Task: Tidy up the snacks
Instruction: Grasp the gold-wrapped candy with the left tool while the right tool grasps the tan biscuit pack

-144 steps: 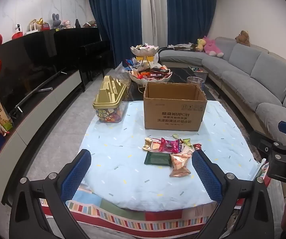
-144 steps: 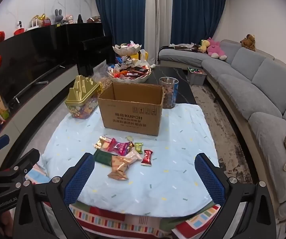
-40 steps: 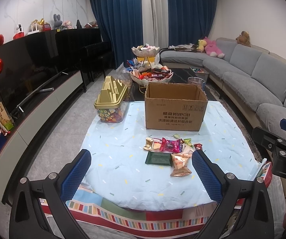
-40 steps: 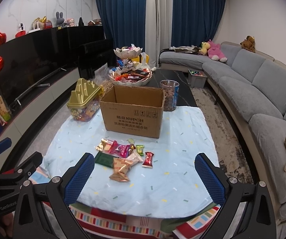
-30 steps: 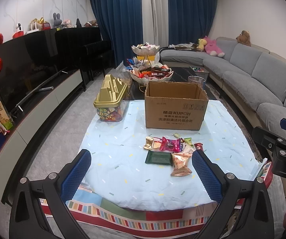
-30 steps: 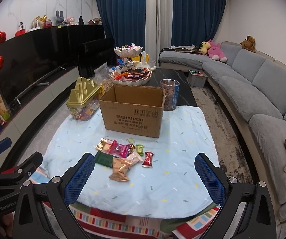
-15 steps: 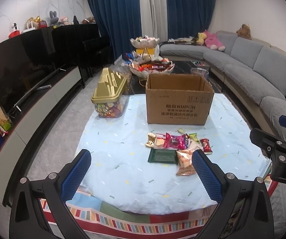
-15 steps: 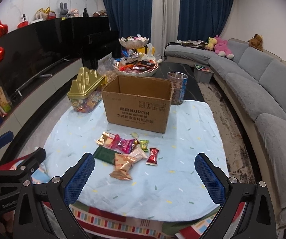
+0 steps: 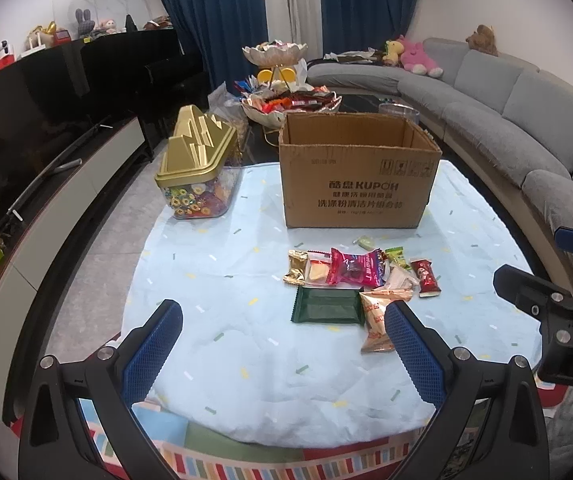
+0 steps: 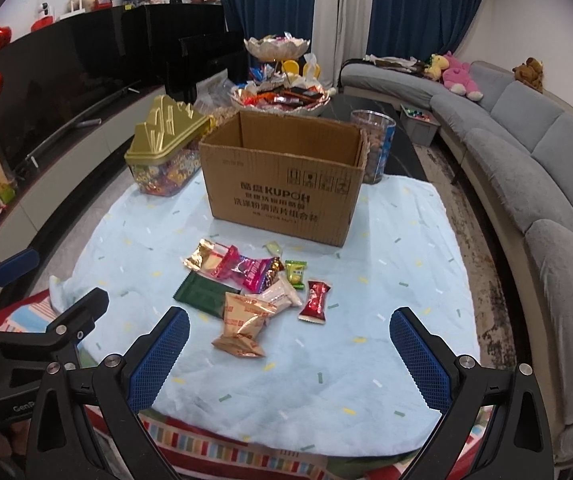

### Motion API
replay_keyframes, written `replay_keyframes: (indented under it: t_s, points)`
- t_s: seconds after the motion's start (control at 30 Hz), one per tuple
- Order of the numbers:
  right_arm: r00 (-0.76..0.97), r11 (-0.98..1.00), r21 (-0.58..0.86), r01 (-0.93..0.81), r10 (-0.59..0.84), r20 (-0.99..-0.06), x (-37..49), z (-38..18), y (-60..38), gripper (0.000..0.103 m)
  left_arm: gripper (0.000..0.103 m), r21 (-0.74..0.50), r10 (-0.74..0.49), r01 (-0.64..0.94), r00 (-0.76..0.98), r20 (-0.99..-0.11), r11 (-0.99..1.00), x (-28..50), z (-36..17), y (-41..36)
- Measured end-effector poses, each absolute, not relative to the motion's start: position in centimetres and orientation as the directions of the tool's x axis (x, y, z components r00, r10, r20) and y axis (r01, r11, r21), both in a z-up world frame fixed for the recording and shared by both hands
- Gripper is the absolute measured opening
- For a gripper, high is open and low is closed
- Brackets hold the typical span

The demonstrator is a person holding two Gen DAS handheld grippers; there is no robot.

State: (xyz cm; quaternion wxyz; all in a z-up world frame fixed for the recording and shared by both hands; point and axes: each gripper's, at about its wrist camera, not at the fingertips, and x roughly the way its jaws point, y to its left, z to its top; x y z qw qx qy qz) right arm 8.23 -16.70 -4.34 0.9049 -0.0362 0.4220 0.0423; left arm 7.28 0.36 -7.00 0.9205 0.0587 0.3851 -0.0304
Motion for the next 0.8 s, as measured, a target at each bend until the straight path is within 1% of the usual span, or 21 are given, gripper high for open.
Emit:
replay_keyframes:
  t_s: [0.17, 0.5, 0.8]
  points:
    - [0.618, 0.993, -0.027, -0.112, 0.048, -0.785, 9.1, -5.7, -16.5, 0.102, 0.103, 0.095, -0.01, 0.116, 0.685, -0.729, 0.989, 8.8, -8.3, 0.2]
    - [0.572, 0.992, -0.029, -0.122, 0.047, -0.819, 11.3, -8.6, -15.3, 0.102, 0.103, 0.084, -0.053, 0.189, 0.62, -0.783, 0.978, 11.4, -11.8, 0.5]
    - [0.553, 0.994, -0.016, -0.109, 0.047, -0.832, 13.3, -10.7, -14.1, 0.101, 0.103, 0.106, -0.062, 0.237, 0.607, -0.792, 0.966, 13.6, -13.8, 1.3]
